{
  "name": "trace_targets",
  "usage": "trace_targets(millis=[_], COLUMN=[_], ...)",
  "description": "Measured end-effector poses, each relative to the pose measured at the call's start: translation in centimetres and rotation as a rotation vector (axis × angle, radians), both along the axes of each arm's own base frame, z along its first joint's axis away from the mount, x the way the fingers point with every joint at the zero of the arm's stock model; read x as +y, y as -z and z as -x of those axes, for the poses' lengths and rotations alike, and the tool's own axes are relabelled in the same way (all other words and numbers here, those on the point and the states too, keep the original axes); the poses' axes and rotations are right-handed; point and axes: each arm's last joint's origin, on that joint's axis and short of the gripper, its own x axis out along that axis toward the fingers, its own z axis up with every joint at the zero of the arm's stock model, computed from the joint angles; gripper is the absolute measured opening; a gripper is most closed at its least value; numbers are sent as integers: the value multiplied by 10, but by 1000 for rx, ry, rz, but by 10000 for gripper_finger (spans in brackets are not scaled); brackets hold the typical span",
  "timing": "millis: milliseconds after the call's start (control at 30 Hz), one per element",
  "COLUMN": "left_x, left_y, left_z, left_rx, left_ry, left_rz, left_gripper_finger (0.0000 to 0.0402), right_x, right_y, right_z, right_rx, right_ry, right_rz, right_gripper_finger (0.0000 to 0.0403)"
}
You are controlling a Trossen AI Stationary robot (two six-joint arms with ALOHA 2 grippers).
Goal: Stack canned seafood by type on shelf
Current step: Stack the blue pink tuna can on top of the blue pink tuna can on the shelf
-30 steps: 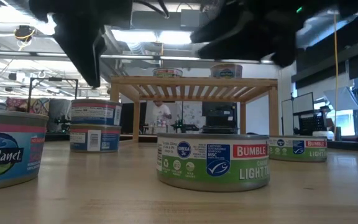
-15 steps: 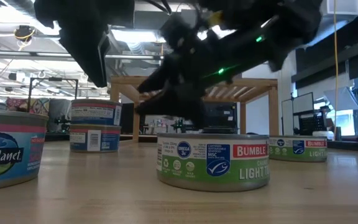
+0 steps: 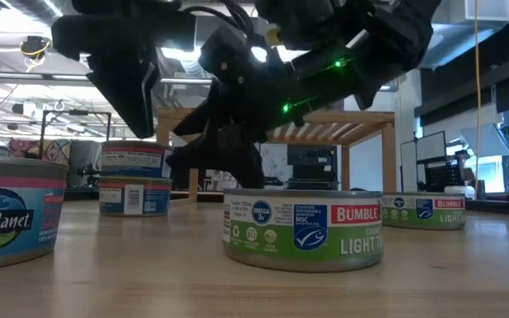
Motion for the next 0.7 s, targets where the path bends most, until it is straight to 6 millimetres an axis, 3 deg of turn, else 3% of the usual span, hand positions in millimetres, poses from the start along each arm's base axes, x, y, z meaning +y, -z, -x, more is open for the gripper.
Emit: trace_targets(millis=[700], left_x=[1], left_y=[20], left_z=[1], left_rx=[46], left_ry=[-65], left_rz=[-45], left_gripper_finger=[141], right_x=[-10], right_y=[3], right_z=[-1], right_rx=[44], right_ry=[2], right_rz=[23], right_gripper_finger=[280])
